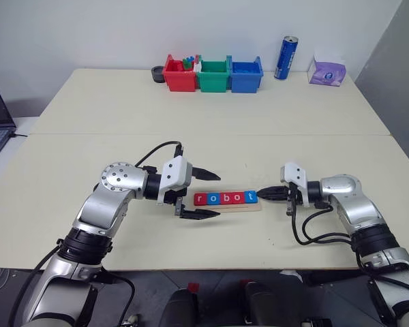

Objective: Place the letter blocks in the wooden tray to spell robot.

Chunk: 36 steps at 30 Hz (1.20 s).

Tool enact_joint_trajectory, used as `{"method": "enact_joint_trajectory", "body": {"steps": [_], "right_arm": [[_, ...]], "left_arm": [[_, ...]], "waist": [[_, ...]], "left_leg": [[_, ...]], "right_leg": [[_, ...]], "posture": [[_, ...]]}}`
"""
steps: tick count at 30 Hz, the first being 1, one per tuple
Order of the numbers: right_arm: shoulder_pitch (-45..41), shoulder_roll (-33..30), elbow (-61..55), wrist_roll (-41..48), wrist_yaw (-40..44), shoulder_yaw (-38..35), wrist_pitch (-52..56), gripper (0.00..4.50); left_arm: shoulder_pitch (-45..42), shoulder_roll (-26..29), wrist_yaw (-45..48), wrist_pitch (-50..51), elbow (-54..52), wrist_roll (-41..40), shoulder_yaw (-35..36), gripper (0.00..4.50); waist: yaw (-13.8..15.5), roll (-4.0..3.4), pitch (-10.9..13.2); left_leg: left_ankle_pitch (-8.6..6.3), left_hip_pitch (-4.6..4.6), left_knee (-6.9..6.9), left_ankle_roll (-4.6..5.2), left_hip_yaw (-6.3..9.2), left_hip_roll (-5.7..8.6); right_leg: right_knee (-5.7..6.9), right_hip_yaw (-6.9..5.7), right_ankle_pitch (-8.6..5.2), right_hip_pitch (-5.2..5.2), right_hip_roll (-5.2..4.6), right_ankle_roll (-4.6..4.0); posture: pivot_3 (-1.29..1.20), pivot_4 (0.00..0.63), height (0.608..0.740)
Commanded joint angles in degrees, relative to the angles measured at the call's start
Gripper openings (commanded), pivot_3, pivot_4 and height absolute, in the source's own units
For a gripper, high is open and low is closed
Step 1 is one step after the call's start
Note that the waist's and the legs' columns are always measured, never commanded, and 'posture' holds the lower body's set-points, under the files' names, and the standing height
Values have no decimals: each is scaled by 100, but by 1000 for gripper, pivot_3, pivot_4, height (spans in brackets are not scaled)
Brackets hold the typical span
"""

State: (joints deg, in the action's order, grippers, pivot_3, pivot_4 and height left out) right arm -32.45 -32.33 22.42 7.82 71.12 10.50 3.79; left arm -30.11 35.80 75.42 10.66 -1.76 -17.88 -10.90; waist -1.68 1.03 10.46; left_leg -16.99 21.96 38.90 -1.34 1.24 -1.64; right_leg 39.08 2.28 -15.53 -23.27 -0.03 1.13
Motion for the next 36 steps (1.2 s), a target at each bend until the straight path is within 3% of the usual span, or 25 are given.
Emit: {"method": "enact_joint_trajectory", "body": {"steps": [1,19,36], "right_arm": [[-120,40,-45,-6,16,-4,-123,12],[-114,-170,79,15,128,-65,-186,12],[-106,69,44,-43,48,56,-189,12]], "left_arm": [[-45,34,-55,-25,-191,-70,120,4500],[-23,26,-114,-76,-169,-66,109,4500],[-14,34,-105,-87,-182,-63,106,4500]], "waist": [[0,0,0],[-1,0,0],[-1,0,0]], "left_leg": [[0,0,0,0,0,0],[0,0,0,0,0,1],[0,0,0,0,0,0]], "right_leg": [[0,0,0,0,0,0],[0,0,0,0,0,0],[0,1,0,0,0,0]], "posture": [[0,150,740],[0,150,740],[0,150,740]]}}
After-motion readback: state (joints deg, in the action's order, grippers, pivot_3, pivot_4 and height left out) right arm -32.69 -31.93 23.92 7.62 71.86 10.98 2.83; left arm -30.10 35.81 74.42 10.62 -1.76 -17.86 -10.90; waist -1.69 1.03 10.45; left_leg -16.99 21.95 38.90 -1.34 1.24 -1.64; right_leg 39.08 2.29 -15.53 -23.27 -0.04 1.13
